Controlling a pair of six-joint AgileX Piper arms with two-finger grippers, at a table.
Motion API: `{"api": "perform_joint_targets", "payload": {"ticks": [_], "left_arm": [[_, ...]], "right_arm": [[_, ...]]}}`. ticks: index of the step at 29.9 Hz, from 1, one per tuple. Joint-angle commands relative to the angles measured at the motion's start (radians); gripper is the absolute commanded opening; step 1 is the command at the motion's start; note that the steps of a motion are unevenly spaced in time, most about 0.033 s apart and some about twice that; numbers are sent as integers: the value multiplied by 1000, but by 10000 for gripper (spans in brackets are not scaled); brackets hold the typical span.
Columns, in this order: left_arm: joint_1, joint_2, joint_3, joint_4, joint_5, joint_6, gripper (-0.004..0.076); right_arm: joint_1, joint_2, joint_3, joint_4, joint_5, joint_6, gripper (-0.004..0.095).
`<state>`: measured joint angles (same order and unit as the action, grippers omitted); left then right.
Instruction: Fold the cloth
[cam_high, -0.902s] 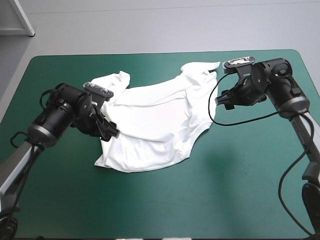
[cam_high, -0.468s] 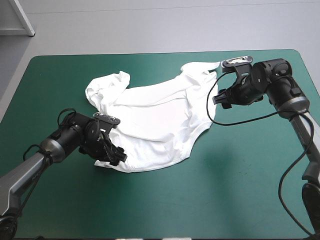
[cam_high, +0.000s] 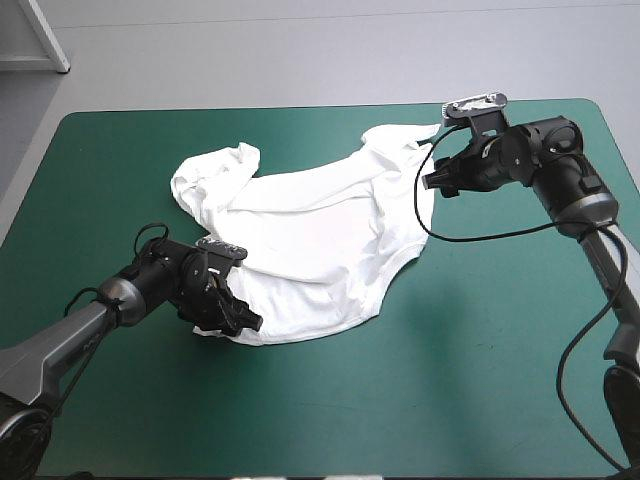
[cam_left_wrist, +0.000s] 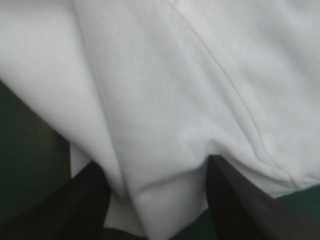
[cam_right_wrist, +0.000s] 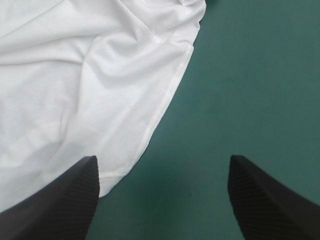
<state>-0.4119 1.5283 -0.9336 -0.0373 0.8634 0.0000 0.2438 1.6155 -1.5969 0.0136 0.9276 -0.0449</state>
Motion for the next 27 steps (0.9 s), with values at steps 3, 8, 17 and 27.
{"api": "perform_joint_targets", "payload": {"ticks": [3, 8, 17, 27], "left_arm": [[-12, 8, -20, -17, -15, 0, 282], [-12, 14, -20, -1, -15, 14, 67], [-12, 14, -20, 37, 56, 29, 22], [-12, 14, -20, 31, 106, 9, 20]], "right_arm": [[-23, -39, -24, -14, -94, 16, 671], [-104, 27, -26, 97, -119, -31, 670], [-169, 240, -80, 291, -207, -133, 653], [-158, 468, -398, 324, -203, -137, 605]]}}
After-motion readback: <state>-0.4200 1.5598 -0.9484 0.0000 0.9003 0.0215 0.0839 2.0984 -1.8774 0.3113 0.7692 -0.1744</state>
